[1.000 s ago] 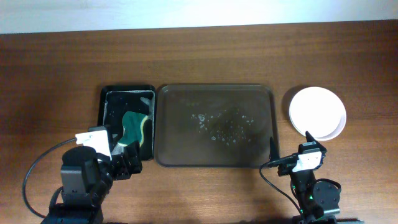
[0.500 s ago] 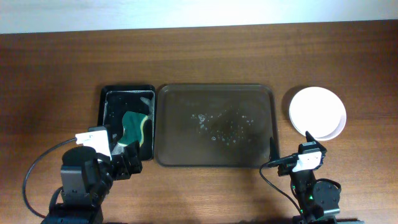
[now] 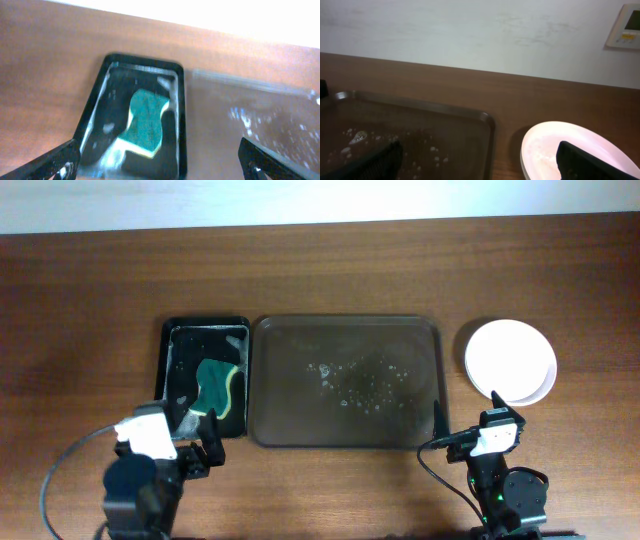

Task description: Clean dirty plates on tray and stack at the side

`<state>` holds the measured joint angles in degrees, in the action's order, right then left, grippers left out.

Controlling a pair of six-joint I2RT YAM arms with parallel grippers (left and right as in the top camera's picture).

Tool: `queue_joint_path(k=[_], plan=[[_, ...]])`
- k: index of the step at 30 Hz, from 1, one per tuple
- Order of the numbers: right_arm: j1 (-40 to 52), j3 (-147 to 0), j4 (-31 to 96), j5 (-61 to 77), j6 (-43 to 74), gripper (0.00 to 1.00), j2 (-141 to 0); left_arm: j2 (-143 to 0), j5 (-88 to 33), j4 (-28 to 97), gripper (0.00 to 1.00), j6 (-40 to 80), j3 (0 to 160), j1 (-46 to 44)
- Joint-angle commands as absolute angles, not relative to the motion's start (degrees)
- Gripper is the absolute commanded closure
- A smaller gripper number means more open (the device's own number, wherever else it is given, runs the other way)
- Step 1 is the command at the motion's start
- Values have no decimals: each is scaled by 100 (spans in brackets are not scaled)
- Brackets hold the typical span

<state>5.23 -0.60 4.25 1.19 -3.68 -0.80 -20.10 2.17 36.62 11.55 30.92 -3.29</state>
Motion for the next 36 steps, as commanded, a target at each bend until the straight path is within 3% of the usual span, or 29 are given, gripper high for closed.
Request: queue_joint_path(k=[1,10,13,17,36], plan=[[475,-32,449,191,-408,1,-19,-1186,346,2742,1,1059,1997,-309],[475,-32,449,191,-408,1,-19,-19,454,-508,1,934,49,-309],[475,-32,449,191,-408,1,-19,-27,408,-523,1,395,51,-309],[475,-32,447,191,-408,1,-19,-27,368,506,1,207,51,-309],[475,-32,449,193,-408,1,-19,-30,261,462,1,185,51,-309]])
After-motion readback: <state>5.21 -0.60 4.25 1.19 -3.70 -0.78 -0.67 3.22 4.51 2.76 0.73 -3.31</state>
